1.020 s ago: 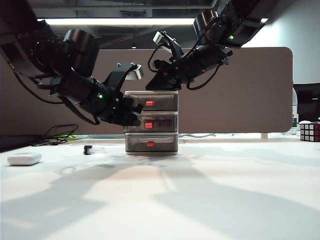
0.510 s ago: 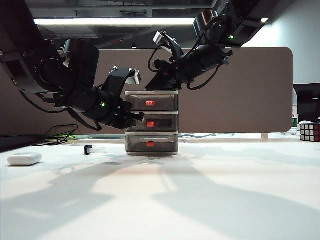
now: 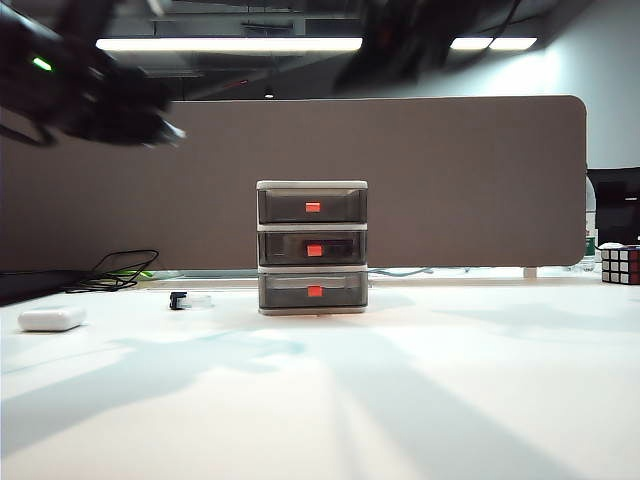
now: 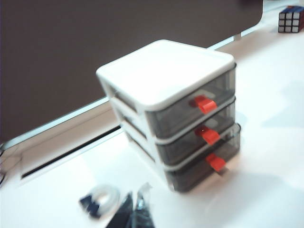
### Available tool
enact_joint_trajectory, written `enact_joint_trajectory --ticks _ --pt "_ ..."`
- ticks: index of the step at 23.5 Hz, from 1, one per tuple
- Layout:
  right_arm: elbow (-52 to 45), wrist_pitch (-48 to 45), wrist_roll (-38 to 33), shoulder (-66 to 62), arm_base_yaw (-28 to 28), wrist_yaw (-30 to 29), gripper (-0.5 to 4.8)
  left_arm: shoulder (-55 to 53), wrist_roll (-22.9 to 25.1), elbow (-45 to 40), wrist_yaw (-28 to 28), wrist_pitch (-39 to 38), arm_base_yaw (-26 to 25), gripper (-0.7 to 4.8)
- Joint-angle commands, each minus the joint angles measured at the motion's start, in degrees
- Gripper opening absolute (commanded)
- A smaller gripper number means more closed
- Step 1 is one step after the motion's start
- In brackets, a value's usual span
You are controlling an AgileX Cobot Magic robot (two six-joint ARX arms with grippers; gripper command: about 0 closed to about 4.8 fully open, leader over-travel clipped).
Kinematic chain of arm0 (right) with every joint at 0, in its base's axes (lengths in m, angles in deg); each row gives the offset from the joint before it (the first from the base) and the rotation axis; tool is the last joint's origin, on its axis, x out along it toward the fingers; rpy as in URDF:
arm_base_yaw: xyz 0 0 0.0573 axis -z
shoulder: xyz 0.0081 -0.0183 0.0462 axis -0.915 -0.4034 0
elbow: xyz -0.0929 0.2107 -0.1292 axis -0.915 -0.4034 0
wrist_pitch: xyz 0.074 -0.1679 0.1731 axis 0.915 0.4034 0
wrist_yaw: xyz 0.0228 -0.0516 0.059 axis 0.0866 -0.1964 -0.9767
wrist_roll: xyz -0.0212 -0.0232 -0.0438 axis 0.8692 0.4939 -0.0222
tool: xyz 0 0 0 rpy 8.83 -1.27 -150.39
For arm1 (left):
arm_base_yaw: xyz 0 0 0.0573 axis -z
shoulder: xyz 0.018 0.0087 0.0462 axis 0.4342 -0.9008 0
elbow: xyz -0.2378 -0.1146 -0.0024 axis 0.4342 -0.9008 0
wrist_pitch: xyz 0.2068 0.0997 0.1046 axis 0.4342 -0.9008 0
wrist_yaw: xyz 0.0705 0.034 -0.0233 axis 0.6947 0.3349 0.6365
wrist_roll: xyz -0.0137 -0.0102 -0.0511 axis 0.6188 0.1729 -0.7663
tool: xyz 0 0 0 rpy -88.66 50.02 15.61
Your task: Open the second layer of the drawer on the table, pick up a pack of napkins on the table and put it in, and finally close the drawer.
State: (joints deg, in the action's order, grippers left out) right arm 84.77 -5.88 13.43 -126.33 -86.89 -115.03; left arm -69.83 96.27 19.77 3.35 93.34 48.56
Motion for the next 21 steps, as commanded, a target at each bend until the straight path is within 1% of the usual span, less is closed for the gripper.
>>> enact_joint_trajectory --ticks 1,2,3,4,5,6,7,8,9,10,11,12,13,15,16,17,19,21 --pt "-12.87 -7.08 -5.44 12.46 -0.22 3.34 -0.05 15.78 -6.12 -7.43 1.51 -8.07 -0.02 -0.05" --pt "-16.63 -8.2 -6.67 16.13 -0.22 4.33 -0.05 19.93 -6.58 -9.33 2.03 -9.05 0.0 -0.05" --pt "-23.52 -9.49 -8.72 22.88 -0.26 7.3 -0.05 27.26 -6.64 -12.79 2.08 -11.17 0.0 -0.05" --pt "-26.49 -9.99 -9.7 25.83 -0.39 8.39 -0.05 30.45 -6.64 -14.32 2.19 -12.09 -0.02 -0.05" --pt "-33.97 -11.52 -12.48 32.72 -0.81 10.95 -0.05 37.44 -7.13 -17.81 3.08 -14.1 0.04 -0.05" --pt "-37.7 -12.28 -13.77 36.11 -0.83 12.35 -0.05 40.02 -8.02 -19.06 2.93 -14.91 0.07 -0.05" --pt "-42.62 -12.98 -15.34 40.74 -0.87 13.35 -0.05 44.61 -9.33 -20.9 2.95 -16.79 0.07 -0.05" --pt "-45.29 -13.27 -16.46 43.36 -1.03 13.99 -0.05 48.15 -10.14 -21.94 2.93 -18.6 0.07 -0.05" --pt "-50.84 -13.27 -18.64 49.33 -1.62 16.63 -0.05 53.92 -11.67 -23.12 2.86 -22.34 0.09 -0.05" --pt "-53.07 -13.27 -18.78 51.82 -1.77 18.21 -0.05 56.26 -12.66 -23.54 3.02 -24.17 0.09 -0.05" --pt "-57.22 -13.22 -18.88 57.05 -2.08 19.74 -0.05 60.94 -14.34 -24.41 3.37 -27.78 0.09 -0.05" --pt "-60.0 -13.29 -18.91 60.41 -2.45 20.0 -0.05 64.17 -15.8 -25.22 3.39 -29.46 0.09 -0.05" --pt "-63.36 -13.22 -19.34 64.57 -2.49 21.81 -0.05 68.13 -17.9 -26.71 4.04 -30.23 0.09 -0.05" --pt "-68.78 -13.2 -20.7 71.76 -2.47 23.43 -0.05 68.98 -18.8 -28.83 5.38 -28.63 0.61 -0.05" --pt "-69.68 -13.09 -21.24 73.02 -2.49 23.63 -0.05 68.83 -18.78 -29.05 6.12 -28.59 0.9 -0.05" --pt "-72.63 -13.2 -21.62 76.85 -2.89 24.37 -0.05 69.16 -18.84 -29.53 6.88 -29.11 1.44 -0.05" --pt "-75.65 -12.96 -21.62 80.87 -2.84 25.99 -0.05 69.18 -18.58 -29.53 7.02 -28.92 1.77 -0.05" --pt "-79.93 -13.03 -22.12 86.07 -2.8 26.05 -0.05 69.18 -16.13 -29.55 6.99 -28.55 1.64 -0.05"
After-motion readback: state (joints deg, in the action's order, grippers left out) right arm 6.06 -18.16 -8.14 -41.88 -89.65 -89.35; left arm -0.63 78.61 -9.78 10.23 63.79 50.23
